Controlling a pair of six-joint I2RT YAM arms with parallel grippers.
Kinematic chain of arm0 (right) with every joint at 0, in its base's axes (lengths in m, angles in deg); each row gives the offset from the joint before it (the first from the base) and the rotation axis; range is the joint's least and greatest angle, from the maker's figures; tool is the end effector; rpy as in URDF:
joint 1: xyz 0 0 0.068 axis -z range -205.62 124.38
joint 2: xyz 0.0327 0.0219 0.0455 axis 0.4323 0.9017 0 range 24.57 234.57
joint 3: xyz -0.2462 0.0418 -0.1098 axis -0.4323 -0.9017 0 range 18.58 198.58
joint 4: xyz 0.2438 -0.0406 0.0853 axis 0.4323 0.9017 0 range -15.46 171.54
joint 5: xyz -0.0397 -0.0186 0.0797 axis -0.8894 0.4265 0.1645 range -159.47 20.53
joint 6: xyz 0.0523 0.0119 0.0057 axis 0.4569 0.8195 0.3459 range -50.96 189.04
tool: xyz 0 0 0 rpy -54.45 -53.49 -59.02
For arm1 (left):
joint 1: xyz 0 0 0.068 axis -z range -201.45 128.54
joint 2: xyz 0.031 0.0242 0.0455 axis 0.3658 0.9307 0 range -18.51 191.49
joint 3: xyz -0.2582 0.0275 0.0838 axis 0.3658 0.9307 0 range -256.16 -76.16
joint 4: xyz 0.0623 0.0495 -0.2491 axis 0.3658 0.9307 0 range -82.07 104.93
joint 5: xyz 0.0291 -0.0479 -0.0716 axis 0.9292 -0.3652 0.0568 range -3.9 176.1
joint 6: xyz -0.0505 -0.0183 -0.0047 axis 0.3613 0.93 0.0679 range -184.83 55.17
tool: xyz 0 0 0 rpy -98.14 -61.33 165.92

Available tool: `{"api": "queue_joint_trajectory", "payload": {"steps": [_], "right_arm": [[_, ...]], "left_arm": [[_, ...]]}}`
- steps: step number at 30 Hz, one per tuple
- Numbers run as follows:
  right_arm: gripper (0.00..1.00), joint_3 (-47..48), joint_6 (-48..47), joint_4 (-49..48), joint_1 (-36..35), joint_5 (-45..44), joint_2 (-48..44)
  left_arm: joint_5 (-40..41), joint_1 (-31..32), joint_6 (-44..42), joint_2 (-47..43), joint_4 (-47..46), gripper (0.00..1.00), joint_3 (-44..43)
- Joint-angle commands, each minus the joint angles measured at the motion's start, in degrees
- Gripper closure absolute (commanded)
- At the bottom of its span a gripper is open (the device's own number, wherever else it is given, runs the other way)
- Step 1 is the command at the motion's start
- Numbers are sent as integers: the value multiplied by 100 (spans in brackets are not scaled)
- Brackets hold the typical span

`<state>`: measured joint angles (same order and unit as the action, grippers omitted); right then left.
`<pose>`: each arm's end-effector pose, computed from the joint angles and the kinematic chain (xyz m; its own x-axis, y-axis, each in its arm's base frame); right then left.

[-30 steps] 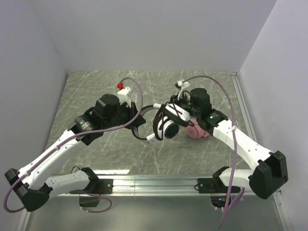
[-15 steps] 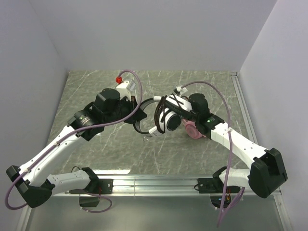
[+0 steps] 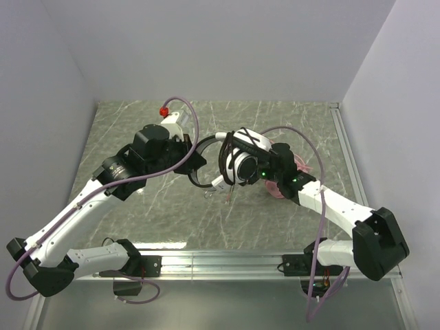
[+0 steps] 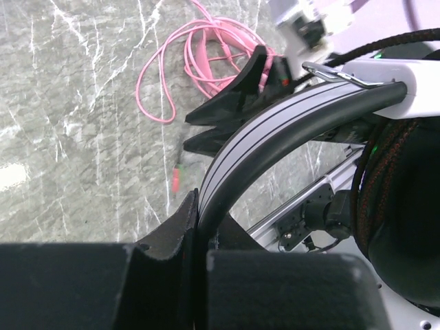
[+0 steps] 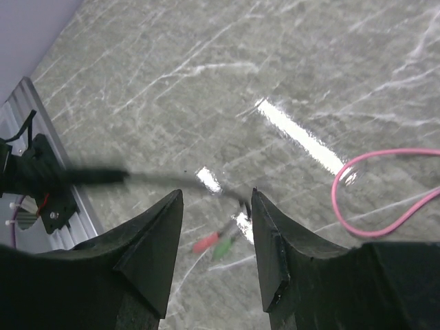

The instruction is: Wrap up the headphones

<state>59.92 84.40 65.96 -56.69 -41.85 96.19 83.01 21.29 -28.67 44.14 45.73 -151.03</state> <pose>0.2285 0.1569 0.2533 -0.5242 -0.0420 -0.8506 -0.7130 0.5678 0.4114 0.1633 -0.1537 0.4112 -0.6770 -0.1767 -0.7144 0.3888 0.7383 -0.5511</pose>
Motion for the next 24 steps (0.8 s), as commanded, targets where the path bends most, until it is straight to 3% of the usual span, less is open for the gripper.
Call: {"api": "queue_joint_trajectory", "payload": {"steps": [1,8,13,19,24], "right_arm": [[48,-65,108,-504,31,130,133],[48,-223,248,-847,-65,218,274],[39,-320,415,-1198,-162,52,353],[35,-478,161,-1269,-443,-1669,231],[34,-943,-85,-1664,-514,-2234,-16]], "left_arm": [[-33,24,356,-113,-563,100,-432],[28,24,409,-87,-572,100,-511],[142,24,488,-34,-572,100,-520],[125,24,515,10,-555,100,-590],[81,15,541,19,-528,100,-660]]}}
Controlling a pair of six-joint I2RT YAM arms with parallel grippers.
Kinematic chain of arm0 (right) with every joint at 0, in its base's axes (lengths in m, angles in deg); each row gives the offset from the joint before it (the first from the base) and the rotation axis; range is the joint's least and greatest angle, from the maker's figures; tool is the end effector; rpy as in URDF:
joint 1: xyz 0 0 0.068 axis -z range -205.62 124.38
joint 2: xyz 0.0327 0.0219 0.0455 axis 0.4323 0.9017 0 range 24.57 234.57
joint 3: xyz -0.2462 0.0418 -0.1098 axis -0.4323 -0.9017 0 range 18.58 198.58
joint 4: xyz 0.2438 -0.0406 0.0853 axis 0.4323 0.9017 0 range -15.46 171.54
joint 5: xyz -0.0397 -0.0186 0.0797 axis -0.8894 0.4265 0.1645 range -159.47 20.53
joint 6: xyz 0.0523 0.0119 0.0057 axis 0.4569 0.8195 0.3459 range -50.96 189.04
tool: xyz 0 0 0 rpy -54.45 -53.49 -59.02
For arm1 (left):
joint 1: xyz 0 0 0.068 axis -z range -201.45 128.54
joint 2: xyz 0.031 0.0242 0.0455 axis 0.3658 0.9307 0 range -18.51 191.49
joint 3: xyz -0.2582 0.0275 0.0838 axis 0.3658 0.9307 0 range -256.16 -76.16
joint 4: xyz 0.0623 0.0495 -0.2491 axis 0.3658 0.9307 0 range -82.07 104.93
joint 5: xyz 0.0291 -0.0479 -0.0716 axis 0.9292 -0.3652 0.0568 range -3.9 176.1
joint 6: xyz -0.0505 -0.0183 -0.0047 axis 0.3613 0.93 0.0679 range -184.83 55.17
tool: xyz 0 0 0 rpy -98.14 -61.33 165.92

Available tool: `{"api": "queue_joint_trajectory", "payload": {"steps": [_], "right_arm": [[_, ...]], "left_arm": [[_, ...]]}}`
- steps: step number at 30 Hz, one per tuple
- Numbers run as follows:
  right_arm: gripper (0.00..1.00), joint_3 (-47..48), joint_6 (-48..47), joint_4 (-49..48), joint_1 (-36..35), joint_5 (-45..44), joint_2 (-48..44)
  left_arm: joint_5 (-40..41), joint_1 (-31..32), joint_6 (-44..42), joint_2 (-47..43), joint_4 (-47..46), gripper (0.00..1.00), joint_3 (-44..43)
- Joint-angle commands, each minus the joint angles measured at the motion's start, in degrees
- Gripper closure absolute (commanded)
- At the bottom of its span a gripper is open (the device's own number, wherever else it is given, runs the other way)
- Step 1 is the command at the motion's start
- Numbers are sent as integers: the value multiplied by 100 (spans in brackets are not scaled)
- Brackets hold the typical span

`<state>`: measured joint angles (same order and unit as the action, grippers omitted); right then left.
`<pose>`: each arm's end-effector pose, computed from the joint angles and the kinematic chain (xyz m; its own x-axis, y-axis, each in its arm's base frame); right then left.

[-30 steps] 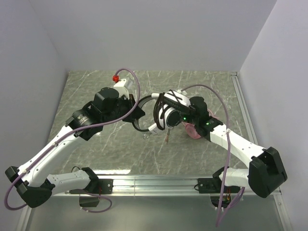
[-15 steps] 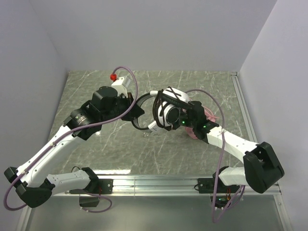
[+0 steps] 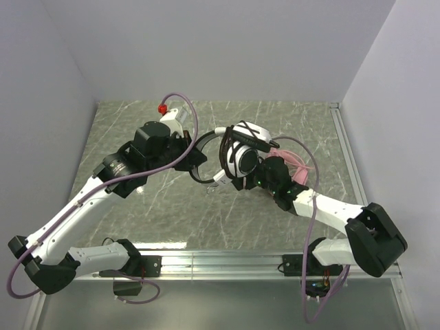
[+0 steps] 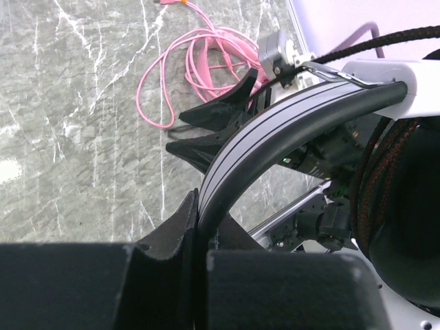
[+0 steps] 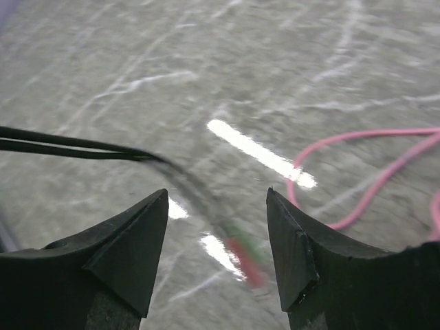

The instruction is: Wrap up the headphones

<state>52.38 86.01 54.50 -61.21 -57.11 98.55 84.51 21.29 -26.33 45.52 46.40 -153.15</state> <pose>0.2194 0.1664 0.2176 -0.4814 0.0059 -0.8765 -0.6185 0.7062 0.3445 0.1671 -0.1559 0.4171 -0.6814 -0.2177 -0.6988 0.3484 0.7432 -0.5713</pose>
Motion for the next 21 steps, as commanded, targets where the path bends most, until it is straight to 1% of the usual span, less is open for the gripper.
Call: {"api": "queue_joint_trajectory", "payload": {"steps": [1,3,5,8,9,10,11,12,13,16,17,19,21], "right_arm": [[33,-233,-290,-650,-140,-796,-243],[33,-243,-448,-747,-254,-910,-182],[34,-181,-537,-923,-438,-946,72],[36,56,-572,-1142,-554,-579,520],[38,91,-520,-1265,-623,-516,617],[62,118,-467,-1449,-633,-489,783],[77,170,-388,-1433,-642,-489,872],[93,301,-309,-1390,-650,-437,951],[100,337,-291,-1363,-642,-375,1057],[100,233,-186,-1468,-773,-278,970],[100,119,-151,-1477,-808,-287,900],[100,-31,-54,-1460,-1001,-304,654],[100,-233,69,-1407,-1133,-269,365]], "left_arm": [[-70,24,307,-128,-596,100,-448],[-105,15,307,-128,-596,100,-457],[-123,24,333,-110,-587,100,-466],[-79,24,342,-84,-561,100,-492],[-53,15,351,-84,-543,100,-501],[-52,24,342,-84,-543,100,-501],[-44,24,351,-84,-552,100,-510],[-18,15,360,-66,-535,100,-519],[17,24,360,-66,-517,100,-527],[141,15,351,-57,-429,100,-571],[472,24,368,-66,-420,100,-563],[737,24,456,-75,-403,100,-528],[1168,-3,605,-49,-376,100,-501]]}}
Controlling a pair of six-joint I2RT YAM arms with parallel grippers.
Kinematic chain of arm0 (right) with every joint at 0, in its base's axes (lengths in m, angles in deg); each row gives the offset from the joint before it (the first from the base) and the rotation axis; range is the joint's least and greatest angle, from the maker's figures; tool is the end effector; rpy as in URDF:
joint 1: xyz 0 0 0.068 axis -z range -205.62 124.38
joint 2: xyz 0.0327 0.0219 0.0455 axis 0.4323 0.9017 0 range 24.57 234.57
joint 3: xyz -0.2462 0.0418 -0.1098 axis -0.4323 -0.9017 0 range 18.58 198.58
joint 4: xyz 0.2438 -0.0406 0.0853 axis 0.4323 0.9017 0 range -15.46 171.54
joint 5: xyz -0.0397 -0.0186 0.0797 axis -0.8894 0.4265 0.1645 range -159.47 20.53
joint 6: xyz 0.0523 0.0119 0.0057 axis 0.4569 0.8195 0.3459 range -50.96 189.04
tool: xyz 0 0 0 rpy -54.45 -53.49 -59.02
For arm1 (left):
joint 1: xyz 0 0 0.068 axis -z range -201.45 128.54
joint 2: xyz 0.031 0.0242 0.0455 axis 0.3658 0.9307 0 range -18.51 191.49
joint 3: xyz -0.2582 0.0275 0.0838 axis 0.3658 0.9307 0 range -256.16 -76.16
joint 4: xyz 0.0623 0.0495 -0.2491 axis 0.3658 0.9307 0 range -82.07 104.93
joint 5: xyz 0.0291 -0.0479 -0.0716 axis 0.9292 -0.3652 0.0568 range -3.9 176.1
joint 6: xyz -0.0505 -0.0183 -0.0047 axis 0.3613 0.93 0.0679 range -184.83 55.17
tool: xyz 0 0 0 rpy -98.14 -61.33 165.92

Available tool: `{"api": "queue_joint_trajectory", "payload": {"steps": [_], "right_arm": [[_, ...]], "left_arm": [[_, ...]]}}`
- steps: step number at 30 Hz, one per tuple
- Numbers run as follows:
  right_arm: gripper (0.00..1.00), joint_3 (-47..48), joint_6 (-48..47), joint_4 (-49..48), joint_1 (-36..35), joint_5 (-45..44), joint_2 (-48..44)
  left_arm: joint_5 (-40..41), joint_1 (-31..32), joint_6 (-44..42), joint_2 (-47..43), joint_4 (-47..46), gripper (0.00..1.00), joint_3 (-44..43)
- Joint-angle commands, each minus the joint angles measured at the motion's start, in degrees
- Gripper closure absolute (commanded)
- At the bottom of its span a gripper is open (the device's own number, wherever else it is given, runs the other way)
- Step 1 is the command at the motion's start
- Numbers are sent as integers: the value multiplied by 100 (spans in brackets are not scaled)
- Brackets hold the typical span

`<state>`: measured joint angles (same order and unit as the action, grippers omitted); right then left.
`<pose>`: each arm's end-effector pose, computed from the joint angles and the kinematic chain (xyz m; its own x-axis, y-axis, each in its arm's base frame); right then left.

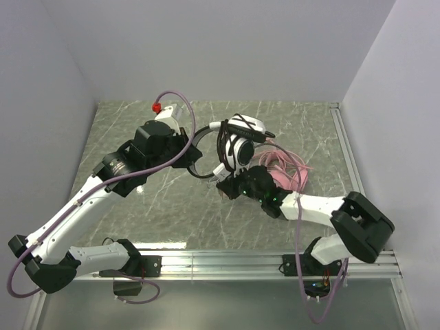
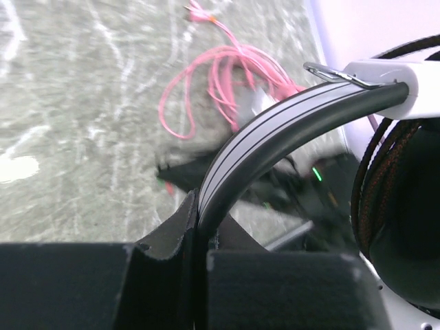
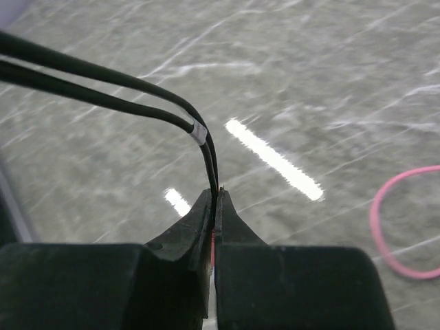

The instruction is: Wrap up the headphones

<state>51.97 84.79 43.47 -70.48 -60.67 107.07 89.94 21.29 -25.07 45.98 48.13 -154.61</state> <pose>0.2054 0.2121 0.1955 -0.4284 -0.0481 -0.9023 -0.7107 0.6346 0.3036 0.1688 -0.1529 0.4207 -0.6546 -0.2641 -0.7084 0.2789 0.7865 -0.5510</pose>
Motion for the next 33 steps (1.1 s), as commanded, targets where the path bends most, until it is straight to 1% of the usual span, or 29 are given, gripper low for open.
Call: {"api": "queue_joint_trajectory", "payload": {"steps": [1,3,8,9,12,14,17,19,20,21,23,24,25,28,30,32,33], "right_arm": [[100,-270,235,-181,-320,35,-602],[100,-587,402,-154,-453,26,-1005],[100,-1114,744,136,-760,34,-1806],[100,-1141,798,284,-813,69,-2008],[100,-1010,939,785,-945,140,-2141],[100,-983,939,1146,-1077,62,-2220],[100,-957,1009,1647,-1227,-36,-2571],[100,-896,1027,2191,-1253,-176,-2879],[100,-756,1001,2410,-1244,-229,-2975],[100,-650,983,2943,-1244,-369,-3116],[100,-274,895,3447,-1244,-396,-3257],[100,-141,878,3893,-1244,-388,-3275],[100,139,860,4089,-1244,-309,-3275],[100,545,904,4730,-1244,-99,-3179],[100,888,965,4882,-1244,270,-3047],[100,1116,1087,4900,-1227,551,-2959],[100,1178,1132,4839,-1209,631,-2941]], "left_arm": [[775,-20,531,-68,-523,100,-346],[1152,-73,689,11,-452,100,-337],[1514,-450,1006,204,-514,100,-197],[1550,-538,1154,248,-488,100,-196],[1489,-907,1463,406,-479,100,-170],[1838,-996,1586,529,-435,100,-170],[2506,-1022,1490,652,-426,100,-109],[2927,-1031,1394,740,-373,100,-56],[3034,-1031,1306,775,-356,100,-38],[3166,-1040,1253,802,-321,100,-12],[3508,-1031,1157,889,-207,100,14],[3614,-1031,1112,907,-180,100,23],[3729,-1040,1077,960,-145,100,58],[4124,-1031,937,1013,-171,100,198],[4178,-1031,813,1004,-363,100,348],[4230,-1013,717,934,-565,100,672],[4361,-979,682,890,-836,100,935]]}}
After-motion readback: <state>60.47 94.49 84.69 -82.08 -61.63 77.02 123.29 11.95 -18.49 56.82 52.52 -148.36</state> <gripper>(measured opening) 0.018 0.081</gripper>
